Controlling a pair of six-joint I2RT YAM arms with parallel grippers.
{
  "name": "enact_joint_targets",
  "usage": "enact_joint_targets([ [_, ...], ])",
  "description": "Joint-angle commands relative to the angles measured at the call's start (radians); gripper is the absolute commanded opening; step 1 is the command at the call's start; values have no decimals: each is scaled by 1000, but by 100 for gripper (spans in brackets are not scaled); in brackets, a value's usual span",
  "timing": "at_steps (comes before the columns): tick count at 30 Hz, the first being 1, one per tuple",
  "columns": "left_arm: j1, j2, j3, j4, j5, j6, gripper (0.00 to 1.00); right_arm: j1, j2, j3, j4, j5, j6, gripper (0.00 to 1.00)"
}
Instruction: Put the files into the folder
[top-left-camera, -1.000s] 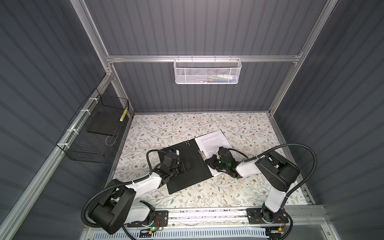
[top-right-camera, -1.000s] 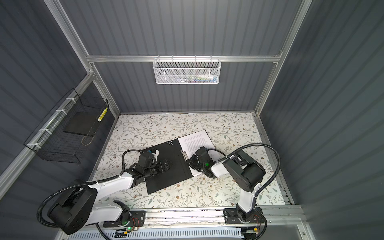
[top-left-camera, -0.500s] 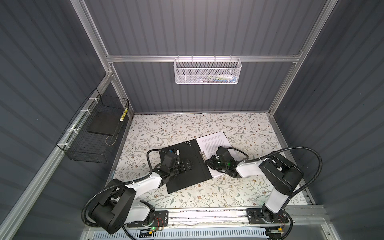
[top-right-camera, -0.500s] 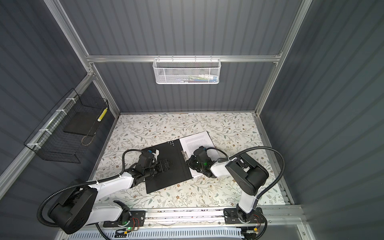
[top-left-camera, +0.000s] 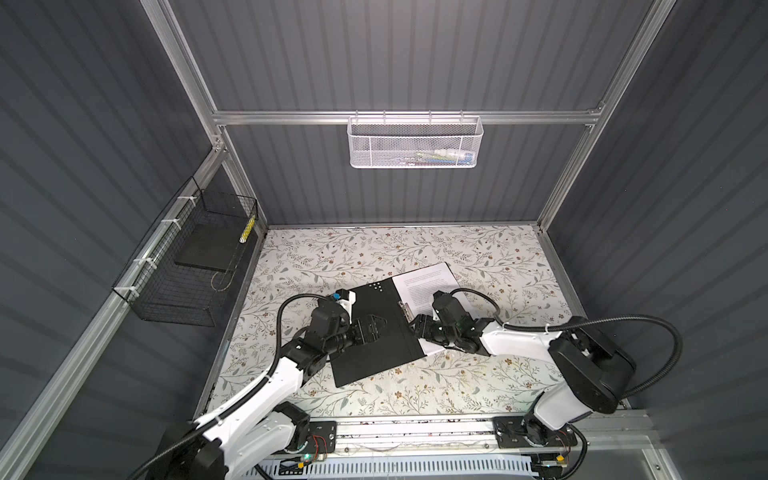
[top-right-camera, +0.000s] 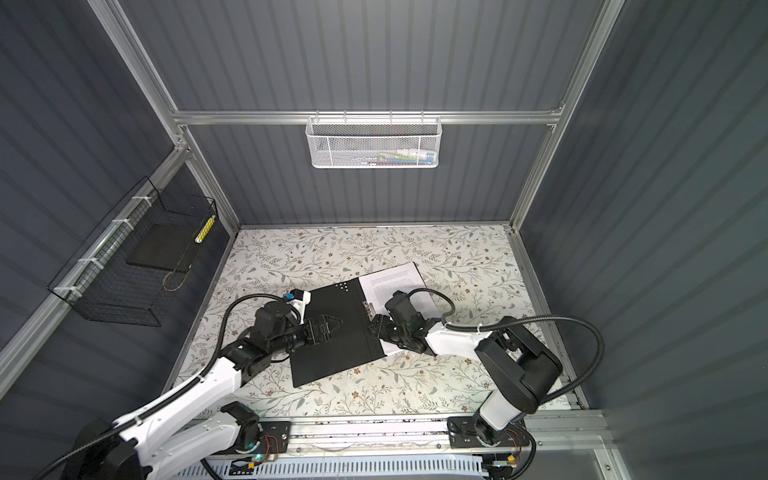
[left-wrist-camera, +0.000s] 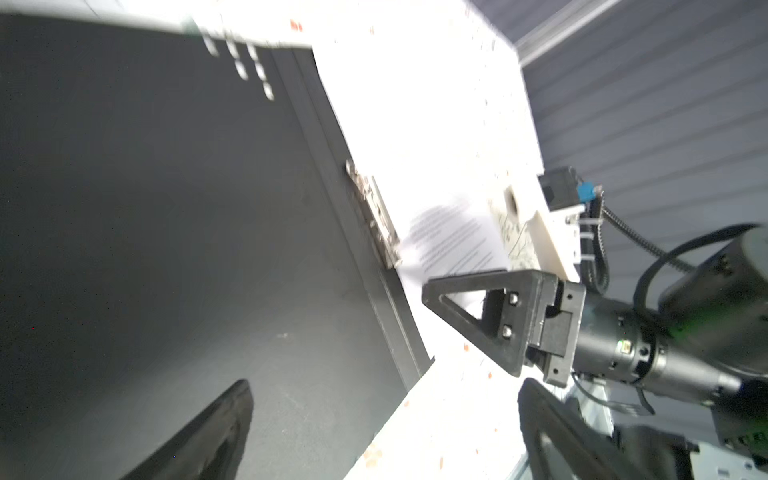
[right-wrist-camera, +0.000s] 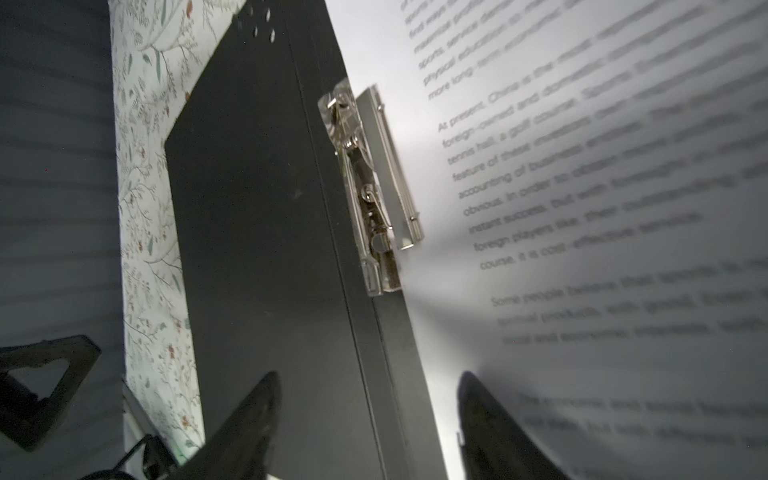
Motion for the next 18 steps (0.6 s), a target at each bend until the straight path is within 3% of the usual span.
enact_joint_targets([
  [1,7,-68,26,-271,-169,2,100,-62,-67,64,-202,44,-177,98],
  [9,17,-158,-25,-476,-302,-101,100,-450,-84,110,-385,-55,-319,99],
  [14,35,-122,-55,-449,-324,-119,100,-589,-13,124,-389,-130,-335,99],
  [18,42,-67,-86,-381,-299,-122,100,-619,54,135,-357,-196,-336,99],
])
